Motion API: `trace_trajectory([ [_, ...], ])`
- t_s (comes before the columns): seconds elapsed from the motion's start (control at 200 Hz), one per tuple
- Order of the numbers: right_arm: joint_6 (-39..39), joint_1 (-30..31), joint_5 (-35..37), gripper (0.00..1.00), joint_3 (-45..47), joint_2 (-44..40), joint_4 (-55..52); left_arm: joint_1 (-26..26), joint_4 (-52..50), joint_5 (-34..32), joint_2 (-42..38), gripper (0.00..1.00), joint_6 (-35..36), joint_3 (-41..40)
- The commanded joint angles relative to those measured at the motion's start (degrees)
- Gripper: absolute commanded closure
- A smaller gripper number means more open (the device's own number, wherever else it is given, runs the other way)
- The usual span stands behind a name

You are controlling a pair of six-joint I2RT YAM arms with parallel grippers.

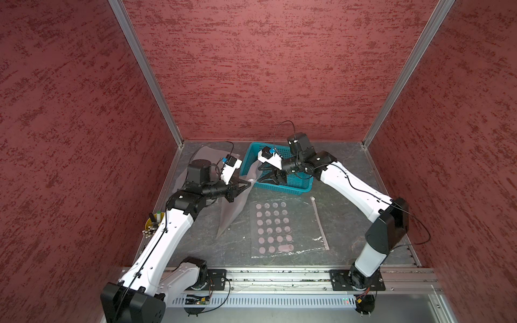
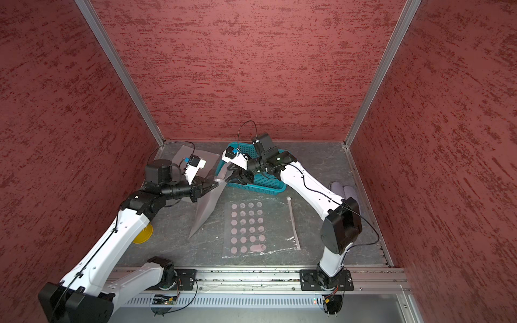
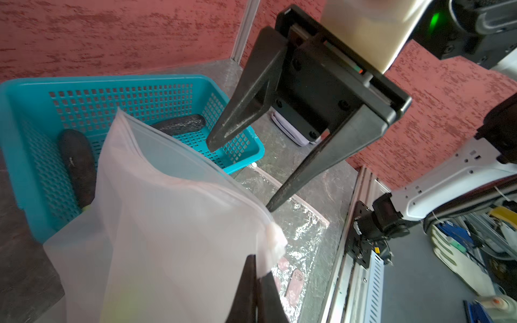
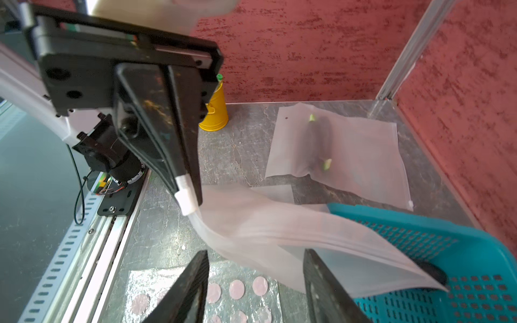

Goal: Place the eggplant in a zip-top bag and seal the zipper
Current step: Zip the zipper on the zipper food storage bag.

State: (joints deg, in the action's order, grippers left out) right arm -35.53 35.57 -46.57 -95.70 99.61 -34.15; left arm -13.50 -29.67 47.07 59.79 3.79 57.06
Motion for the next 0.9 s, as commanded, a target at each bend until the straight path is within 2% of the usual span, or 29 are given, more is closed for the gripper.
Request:
trace_trajectory([
  [0.0,-6.9,0.2,-3.6,0.43,-0.5,-1.3,-1.4,0.3,-5.0,5.4,1.2,1.0,3.0,3.0],
  [0.205,-10.7,0.2,-8.3,0.44,-4.0,0.4,-6.7,0.2,-6.2,5.3,1.6,1.0,3.5,3.6],
  [0.381,-12.1,0.3,-10.8,0.49,-8.9,4.3,-14.0,0.3,-6.4,2.8,1.1,1.0,3.9,3.1],
  [0.596,-10.2,0.9,-11.2,0.56,-10.3,5.7,-13.4,0.3,-5.3,1.2,1.1,1.0,3.4,2.7],
  [0.897,-7.7,1.7,-11.3,0.58,-11.7,7.1,-12.1,0.3,-4.6,-0.2,1.3,1.0,3.2,1.8],
])
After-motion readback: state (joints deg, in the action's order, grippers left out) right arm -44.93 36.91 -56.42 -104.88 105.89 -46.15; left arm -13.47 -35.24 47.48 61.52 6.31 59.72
